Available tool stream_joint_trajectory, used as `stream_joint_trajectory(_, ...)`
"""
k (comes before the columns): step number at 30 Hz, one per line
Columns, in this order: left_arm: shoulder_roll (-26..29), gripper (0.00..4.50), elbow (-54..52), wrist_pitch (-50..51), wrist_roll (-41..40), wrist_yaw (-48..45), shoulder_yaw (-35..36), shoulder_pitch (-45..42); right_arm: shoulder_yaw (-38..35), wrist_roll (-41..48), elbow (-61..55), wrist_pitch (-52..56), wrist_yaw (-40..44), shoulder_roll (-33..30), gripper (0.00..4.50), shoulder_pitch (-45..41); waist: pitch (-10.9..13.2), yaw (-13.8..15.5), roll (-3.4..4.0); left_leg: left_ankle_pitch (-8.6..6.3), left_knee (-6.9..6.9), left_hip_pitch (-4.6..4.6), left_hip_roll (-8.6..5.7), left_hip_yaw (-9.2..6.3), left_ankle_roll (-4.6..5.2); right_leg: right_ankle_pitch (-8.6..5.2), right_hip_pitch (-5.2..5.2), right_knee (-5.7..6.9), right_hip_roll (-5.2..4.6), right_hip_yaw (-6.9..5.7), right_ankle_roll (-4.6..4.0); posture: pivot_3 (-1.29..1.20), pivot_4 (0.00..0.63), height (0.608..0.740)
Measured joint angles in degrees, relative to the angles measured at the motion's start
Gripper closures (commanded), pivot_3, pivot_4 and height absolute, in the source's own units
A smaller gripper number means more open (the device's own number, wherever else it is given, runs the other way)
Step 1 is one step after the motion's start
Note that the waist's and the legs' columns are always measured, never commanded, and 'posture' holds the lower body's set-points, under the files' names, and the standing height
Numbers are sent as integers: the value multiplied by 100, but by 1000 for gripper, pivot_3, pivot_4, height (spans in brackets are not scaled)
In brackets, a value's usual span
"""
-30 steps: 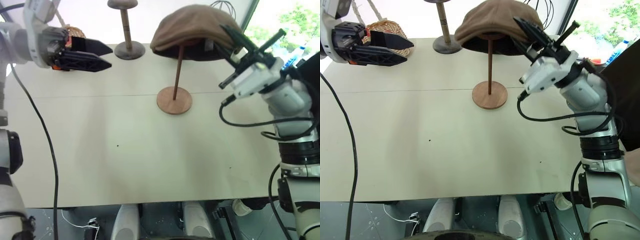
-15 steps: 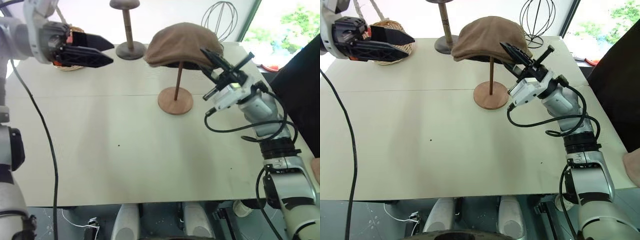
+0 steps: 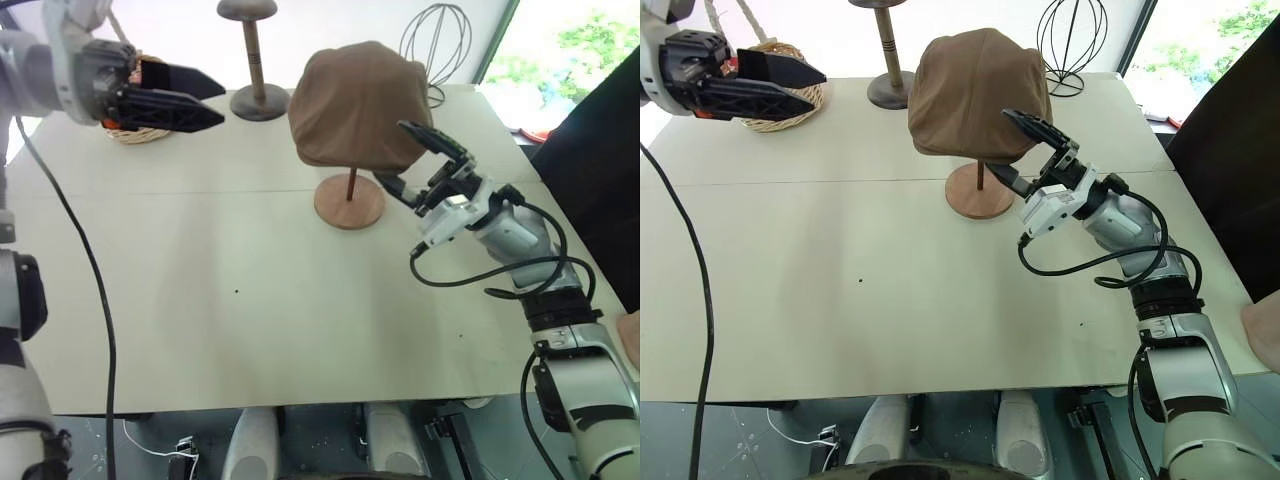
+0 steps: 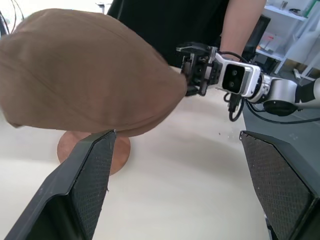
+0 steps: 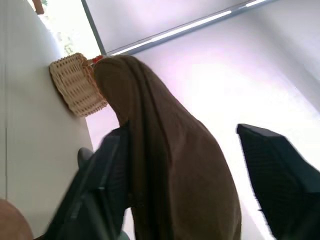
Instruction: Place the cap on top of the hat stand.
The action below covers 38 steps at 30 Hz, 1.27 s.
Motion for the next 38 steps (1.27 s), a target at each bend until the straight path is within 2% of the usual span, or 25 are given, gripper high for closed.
stream_joint_trajectory(5,-32,334,17,-10,9,-1,39,-81,-9,201,-1053,590,445,-396,39,626,0,38,-1,0,-1,-1,-1,-2,0,-3,1,-1,0,-1,3,0,150,728)
stream_joint_trajectory(10,-54,334,-5,-27,1,0,112,16,-200,916,-2761,1847,1174,-1047,39,1683,1,36,0,0,3,0,-1,-2,0,-3,3,0,-1,1,1,0,150,728)
stream_joint_trajectory(14,-70,334,15,-136,7,-1,158,174,-688,2430,-4348,3732,2078,-2027,39,2410,0,47,-1,0,7,2,0,-3,0,-3,8,0,-1,0,-2,0,150,728)
stream_joint_trajectory(17,-86,334,33,-264,12,-3,159,179,-1353,3930,-4884,5326,2810,-2931,39,2411,0,52,-1,-1,14,4,0,-3,0,-4,14,-4,-3,1,-9,0,150,728)
stream_joint_trajectory(21,-144,334,148,-444,30,-4,157,179,-2024,5646,-4268,7335,3626,-3789,39,1512,0,53,-2,-1,14,5,2,-3,1,-7,14,-6,-4,-1,-23,0,150,728)
stream_joint_trajectory(24,-119,334,257,-614,74,-3,151,184,-2130,6243,-3308,8293,4297,-4038,39,918,0,50,-4,-2,12,1,2,-2,2,-8,12,-13,-4,-1,-25,0,150,728)
stream_joint_trajectory(31,-94,334,371,-801,144,-3,143,195,-1390,6583,-1650,10098,5442,-4058,39,-837,4,36,2,-2,3,-12,2,3,2,-10,-15,-4,-6,0,-24,0,150,728)
stream_joint_trajectory(34,6,334,210,-805,134,-3,149,316,-1115,6439,-1205,10485,5697,-4029,39,-1380,4,23,2,-2,-1,-16,2,6,1,-10,-23,-3,-6,1,-24,0,150,728)
stream_joint_trajectory(38,138,334,92,-753,119,-3,198,473,-905,6022,-899,10496,5961,-3939,39,-1534,4,24,2,-3,0,-21,2,6,1,-9,-26,-2,-5,0,-22,0,150,728)
